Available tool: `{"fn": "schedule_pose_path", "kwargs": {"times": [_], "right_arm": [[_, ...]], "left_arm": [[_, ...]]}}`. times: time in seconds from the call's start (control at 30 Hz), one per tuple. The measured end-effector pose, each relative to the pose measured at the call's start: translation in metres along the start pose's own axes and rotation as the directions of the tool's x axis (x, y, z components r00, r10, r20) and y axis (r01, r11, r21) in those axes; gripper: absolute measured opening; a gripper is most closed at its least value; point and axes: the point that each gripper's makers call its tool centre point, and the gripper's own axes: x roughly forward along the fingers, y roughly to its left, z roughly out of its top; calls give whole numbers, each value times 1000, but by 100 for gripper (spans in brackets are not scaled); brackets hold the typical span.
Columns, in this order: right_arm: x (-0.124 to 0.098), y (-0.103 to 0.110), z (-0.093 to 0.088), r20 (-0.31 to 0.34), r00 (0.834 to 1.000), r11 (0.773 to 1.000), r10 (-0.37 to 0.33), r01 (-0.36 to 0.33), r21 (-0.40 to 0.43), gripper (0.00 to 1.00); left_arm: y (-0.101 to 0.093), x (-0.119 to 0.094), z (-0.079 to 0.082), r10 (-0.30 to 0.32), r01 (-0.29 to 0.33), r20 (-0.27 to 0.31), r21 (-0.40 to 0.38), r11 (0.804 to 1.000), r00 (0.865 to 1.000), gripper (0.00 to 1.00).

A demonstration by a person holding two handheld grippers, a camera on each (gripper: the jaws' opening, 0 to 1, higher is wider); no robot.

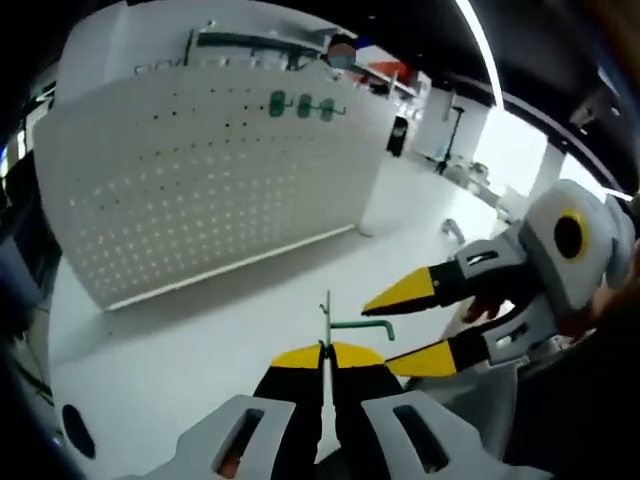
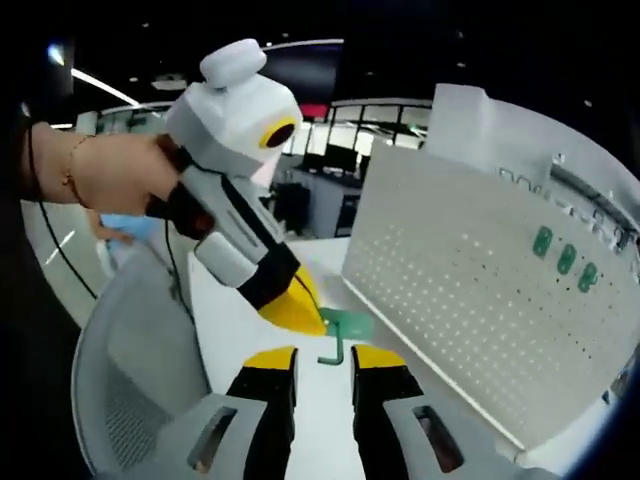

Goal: Insert the hook assembly into the mounting plate slot until the hook locks in place.

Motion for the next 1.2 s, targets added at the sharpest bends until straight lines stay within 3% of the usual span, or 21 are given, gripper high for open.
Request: {"fn": "schedule_pose_path", "kwargs": {"times": [0.4, 0.63, 0.83, 0.97, 1.07, 1.2], "right_arm": [[5, 1, -6, -39, 999, 999, 3, -5, -47, 8], [5, -3, -9, -53, 998, 1000, -19, 20, 18, 7], [8, -9, -12, -53, 998, 994, -23, 28, 105, 6], [10, -10, -14, -48, 999, 979, -17, 27, 203, 6], [11, -10, -17, -41, 999, 955, -2, 14, 298, 5], [13, -15, -19, -19, 1000, 894, 2, 7, 449, 5]], "left_arm": [[-9, 2, -11, -47, 43, -45, -93, 995, 998, 1], [-11, 3, -10, -62, 56, -48, -115, 992, 997, 1], [-9, 6, -9, -36, 33, -39, -74, 997, 999, 2], [-4, 8, -7, -25, 24, -27, -58, 998, 999, 2], [-1, 10, -8, -25, 23, -23, -61, 998, 999, 2], [0, 11, -6, -15, 15, -12, -50, 999, 1000, 3]]}}
